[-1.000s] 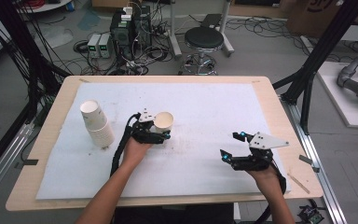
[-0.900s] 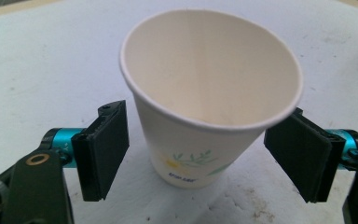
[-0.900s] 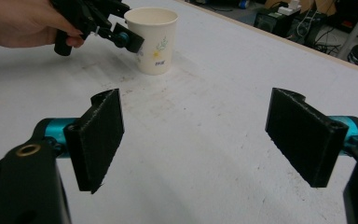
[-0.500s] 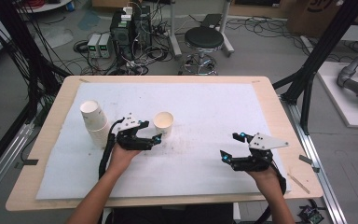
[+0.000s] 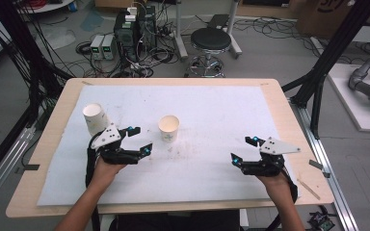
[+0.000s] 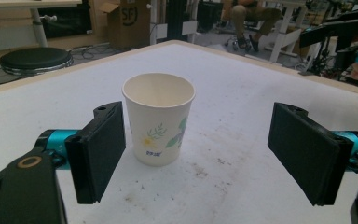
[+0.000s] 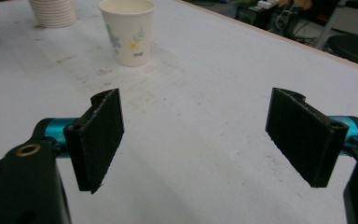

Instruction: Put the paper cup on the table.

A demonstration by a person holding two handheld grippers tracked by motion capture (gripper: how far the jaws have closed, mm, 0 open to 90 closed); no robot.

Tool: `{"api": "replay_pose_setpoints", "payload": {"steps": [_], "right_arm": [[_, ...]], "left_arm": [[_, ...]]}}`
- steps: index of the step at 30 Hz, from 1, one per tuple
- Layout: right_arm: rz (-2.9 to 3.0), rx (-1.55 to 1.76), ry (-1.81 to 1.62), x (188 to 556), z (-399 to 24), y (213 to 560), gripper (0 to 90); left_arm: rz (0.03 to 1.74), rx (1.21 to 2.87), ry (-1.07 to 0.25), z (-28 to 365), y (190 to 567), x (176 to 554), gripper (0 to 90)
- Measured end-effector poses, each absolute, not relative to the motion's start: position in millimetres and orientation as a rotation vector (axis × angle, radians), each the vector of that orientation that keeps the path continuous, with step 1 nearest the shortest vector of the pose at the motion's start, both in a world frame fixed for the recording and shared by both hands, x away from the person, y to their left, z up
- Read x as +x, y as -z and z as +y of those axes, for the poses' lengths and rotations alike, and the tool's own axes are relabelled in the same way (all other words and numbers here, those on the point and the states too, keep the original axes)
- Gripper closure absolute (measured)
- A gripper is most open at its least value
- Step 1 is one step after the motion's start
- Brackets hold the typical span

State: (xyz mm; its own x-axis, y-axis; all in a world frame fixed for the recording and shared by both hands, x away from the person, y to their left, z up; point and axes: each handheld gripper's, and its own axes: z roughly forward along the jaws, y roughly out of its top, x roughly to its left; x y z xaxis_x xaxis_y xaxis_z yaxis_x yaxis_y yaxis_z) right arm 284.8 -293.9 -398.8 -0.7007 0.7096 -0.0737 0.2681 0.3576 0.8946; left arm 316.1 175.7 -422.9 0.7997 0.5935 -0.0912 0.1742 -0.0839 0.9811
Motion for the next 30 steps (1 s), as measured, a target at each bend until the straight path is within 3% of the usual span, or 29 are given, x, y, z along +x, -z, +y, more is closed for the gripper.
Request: {"api": "replay_pose_setpoints", "payload": {"steps": [30], "right_arm": [[2.117, 0.84, -1.289, 276.2, -296.7, 394.2, 19.4]], "left_arm": [[0.583, 1.608, -0.418, 187.8, 425.5, 294.0, 19.5]]}}
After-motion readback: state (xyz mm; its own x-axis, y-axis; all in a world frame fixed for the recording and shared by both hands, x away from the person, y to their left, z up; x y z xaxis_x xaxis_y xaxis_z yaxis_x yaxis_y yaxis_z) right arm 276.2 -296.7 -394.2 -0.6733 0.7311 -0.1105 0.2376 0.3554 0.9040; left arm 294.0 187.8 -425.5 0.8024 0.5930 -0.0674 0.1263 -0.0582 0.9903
